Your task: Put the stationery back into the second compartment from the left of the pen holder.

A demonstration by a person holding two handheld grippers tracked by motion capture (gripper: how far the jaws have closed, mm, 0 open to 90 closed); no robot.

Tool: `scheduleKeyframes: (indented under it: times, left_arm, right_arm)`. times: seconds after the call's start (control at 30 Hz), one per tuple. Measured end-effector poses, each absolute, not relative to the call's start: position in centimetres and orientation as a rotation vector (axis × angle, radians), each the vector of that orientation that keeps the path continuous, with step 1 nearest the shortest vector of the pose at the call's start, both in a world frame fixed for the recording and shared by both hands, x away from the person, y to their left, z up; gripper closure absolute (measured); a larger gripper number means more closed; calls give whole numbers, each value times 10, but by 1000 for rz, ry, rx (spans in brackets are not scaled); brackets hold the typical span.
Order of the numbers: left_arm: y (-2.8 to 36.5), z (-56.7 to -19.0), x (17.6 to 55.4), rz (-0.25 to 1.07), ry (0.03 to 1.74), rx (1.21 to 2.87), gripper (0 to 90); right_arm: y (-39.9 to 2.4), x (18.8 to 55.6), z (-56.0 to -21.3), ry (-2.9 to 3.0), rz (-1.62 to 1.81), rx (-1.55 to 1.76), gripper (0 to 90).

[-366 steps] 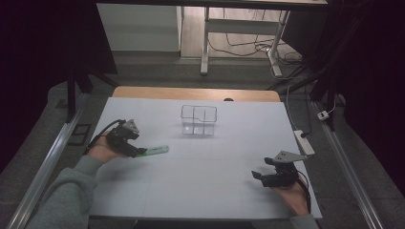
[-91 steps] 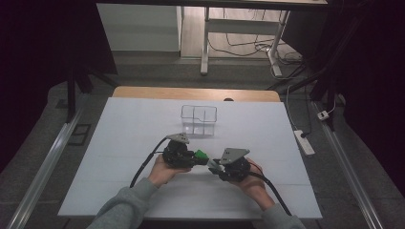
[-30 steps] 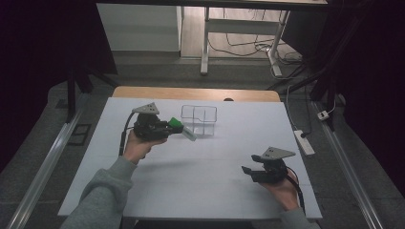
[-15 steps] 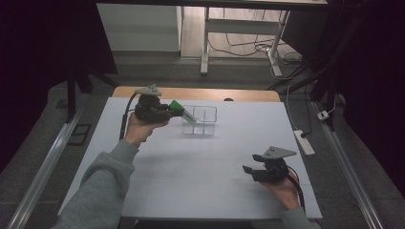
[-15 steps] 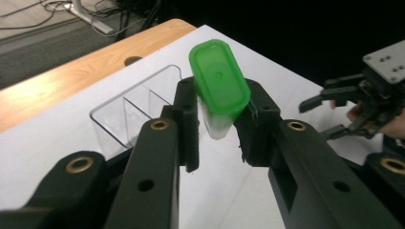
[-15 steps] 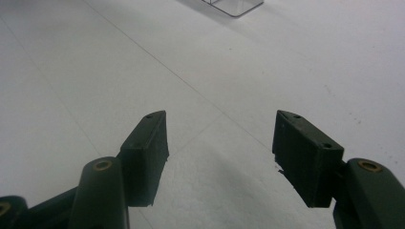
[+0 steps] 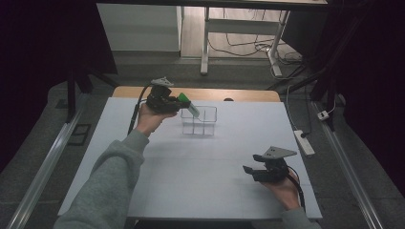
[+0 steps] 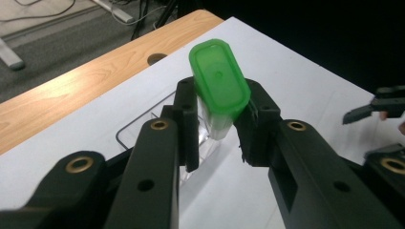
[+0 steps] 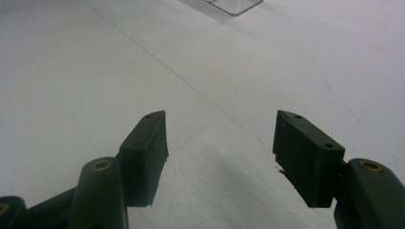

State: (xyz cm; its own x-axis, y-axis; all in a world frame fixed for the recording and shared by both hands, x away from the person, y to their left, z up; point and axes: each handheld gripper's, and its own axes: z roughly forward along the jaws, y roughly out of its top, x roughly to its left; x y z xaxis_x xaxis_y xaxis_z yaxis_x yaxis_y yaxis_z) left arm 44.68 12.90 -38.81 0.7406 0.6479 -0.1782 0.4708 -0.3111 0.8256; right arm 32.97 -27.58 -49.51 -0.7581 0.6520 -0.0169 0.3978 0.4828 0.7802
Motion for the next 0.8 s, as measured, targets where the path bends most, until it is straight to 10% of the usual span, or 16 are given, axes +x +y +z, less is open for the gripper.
scheduleKeyframes:
  times: [0.8]
  left_arm:
    - [108,-404,473,289,918,2024,653]
  right_arm:
    - [-277,330,-497,2432,1132,889,352]
